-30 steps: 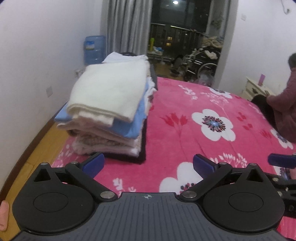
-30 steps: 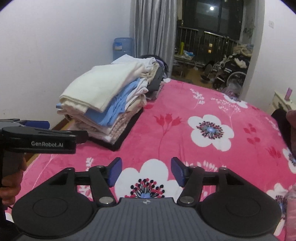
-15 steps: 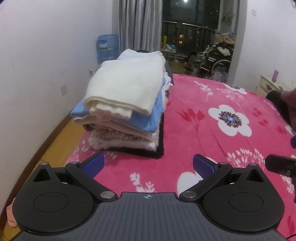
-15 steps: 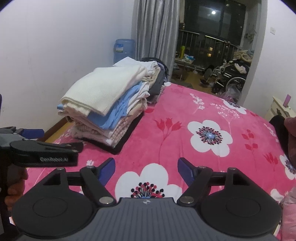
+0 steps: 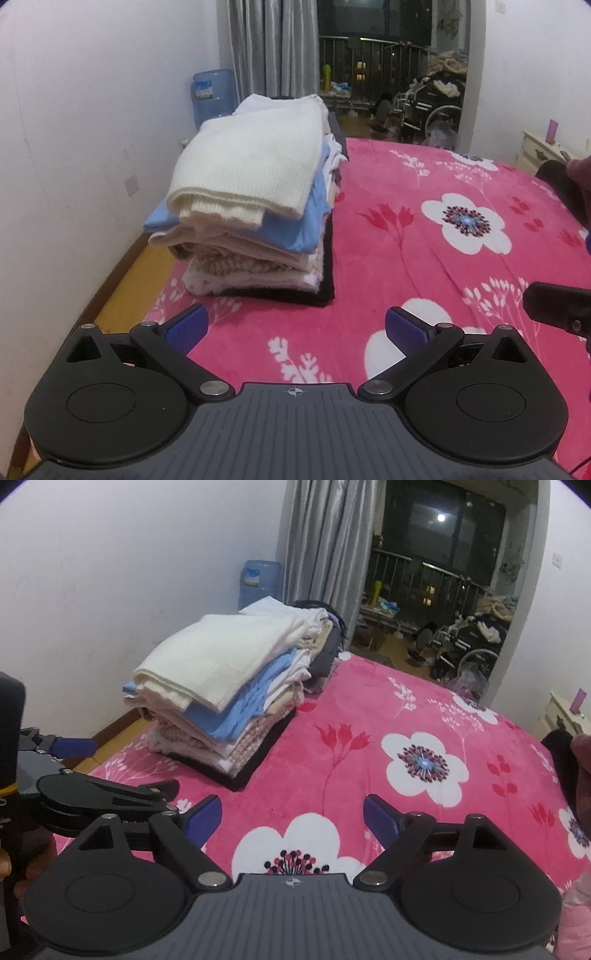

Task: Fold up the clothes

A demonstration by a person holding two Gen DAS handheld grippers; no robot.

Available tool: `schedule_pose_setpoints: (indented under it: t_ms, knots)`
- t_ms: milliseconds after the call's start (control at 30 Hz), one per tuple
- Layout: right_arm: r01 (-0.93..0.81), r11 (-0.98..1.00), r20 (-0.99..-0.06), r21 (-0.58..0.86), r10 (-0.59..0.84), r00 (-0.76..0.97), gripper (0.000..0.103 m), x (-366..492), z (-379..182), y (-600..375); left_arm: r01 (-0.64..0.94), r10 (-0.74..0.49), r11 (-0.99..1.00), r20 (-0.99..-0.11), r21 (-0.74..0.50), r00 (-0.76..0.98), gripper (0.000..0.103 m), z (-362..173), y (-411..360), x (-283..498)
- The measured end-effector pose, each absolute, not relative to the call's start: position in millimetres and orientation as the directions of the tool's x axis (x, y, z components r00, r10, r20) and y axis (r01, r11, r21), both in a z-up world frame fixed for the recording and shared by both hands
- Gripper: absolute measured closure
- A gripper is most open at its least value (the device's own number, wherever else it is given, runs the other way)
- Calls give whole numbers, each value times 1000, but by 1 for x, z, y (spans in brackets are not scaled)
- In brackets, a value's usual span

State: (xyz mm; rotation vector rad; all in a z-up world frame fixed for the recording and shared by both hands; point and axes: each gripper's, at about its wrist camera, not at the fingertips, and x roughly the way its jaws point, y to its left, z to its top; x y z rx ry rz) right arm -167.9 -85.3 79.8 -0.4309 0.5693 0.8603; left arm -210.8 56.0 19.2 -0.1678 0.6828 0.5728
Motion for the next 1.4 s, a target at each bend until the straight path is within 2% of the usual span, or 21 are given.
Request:
schedule_pose_setpoints:
  t_ms: [133, 300, 467, 767, 1400]
  knots:
    - [-787, 604, -573, -124, 604, 554, 10, -164, 88, -69, -568, 476, 821, -613, 54, 630, 0, 28, 60, -204]
    - [-767, 642, -567, -14, 626, 535, 10, -158, 102, -54, -630, 541, 775, -573, 54, 616, 0, 42, 75, -209]
    - [-807, 583, -564, -99, 635, 528, 8, -175, 97, -47, -659, 553, 751, -579, 35, 599, 0, 44, 87, -218]
    - [-771, 631, -602, -88, 583, 546, 8, -167, 92, -48, -678, 572, 733, -586, 51, 574, 0, 43, 99, -225]
    - [-780, 613, -595, -125, 583, 554, 8, -171, 92, -46, -665, 578, 742, -581, 82, 573, 0, 44, 102, -224]
